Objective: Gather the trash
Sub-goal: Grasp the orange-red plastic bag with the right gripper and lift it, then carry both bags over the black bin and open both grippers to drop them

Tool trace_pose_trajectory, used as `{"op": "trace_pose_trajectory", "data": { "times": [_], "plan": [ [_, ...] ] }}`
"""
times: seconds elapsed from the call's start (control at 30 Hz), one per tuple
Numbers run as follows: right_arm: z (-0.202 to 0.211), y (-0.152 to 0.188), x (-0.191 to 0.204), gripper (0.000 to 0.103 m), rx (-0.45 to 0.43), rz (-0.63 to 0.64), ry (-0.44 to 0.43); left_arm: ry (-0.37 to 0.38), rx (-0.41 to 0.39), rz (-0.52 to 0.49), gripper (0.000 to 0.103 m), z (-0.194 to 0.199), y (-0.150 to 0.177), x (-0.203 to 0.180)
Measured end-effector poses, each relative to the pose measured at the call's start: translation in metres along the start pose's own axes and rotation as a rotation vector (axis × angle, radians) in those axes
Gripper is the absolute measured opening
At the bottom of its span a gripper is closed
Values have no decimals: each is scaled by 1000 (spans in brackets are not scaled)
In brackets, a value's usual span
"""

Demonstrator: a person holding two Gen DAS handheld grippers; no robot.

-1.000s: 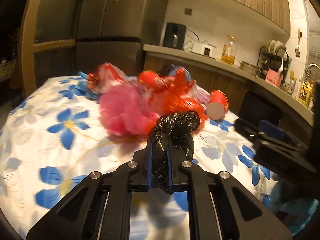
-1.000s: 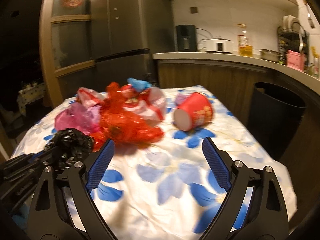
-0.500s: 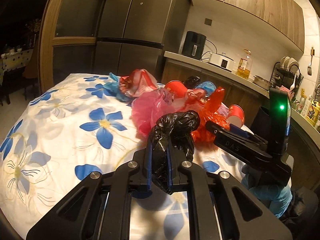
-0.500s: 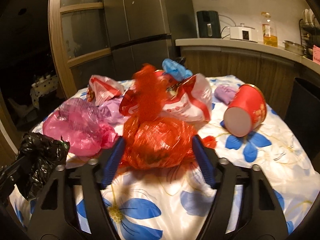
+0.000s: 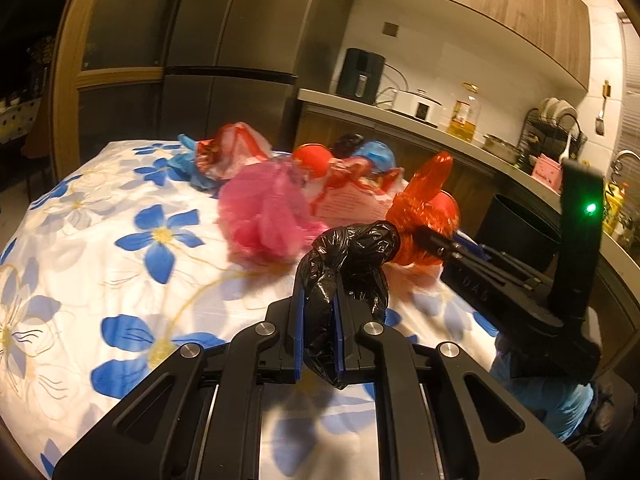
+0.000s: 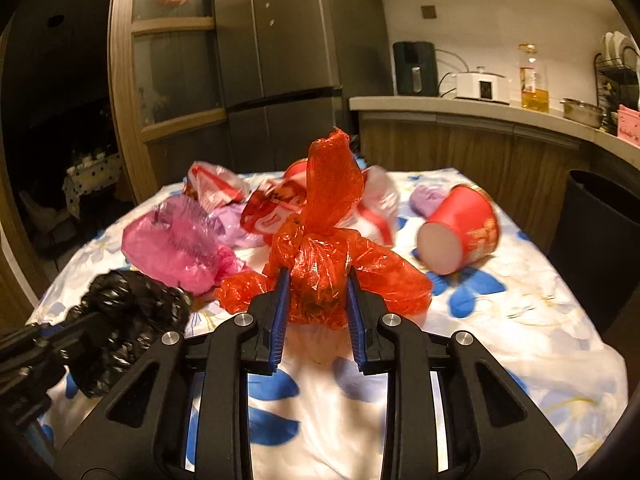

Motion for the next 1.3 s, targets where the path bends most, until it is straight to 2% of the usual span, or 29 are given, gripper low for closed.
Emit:
{"op": "trace_pose_trajectory", "data": {
  "times": [0.27,0.43,0.7,1.03,1.3],
  "plan": [
    [34,-5,-28,26,-38,-16,24,14,-5,-41,12,-4,-7,-26],
    [48,-10,-48,26,-54,-31,47,13,-19,-73,11,-15,-22,-47],
    [66,-25,-88,26,-92,-56,98,53,-46,-120,11,-34,-46,-94],
    [85,-45,-152,26,-138,-98,190,120,-73,-167,11,-67,-75,-164],
    [101,-66,-211,26,-186,-126,297,184,-94,-194,11,-89,-94,-218]
  ]
}}
Point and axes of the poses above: each gripper's, at about its wrist camera, not at the fingertips, and z roughly against the way its jaws point, x to its left, y to its underside, the point moved 10 cm from there along -z, roughly the way its jaws point
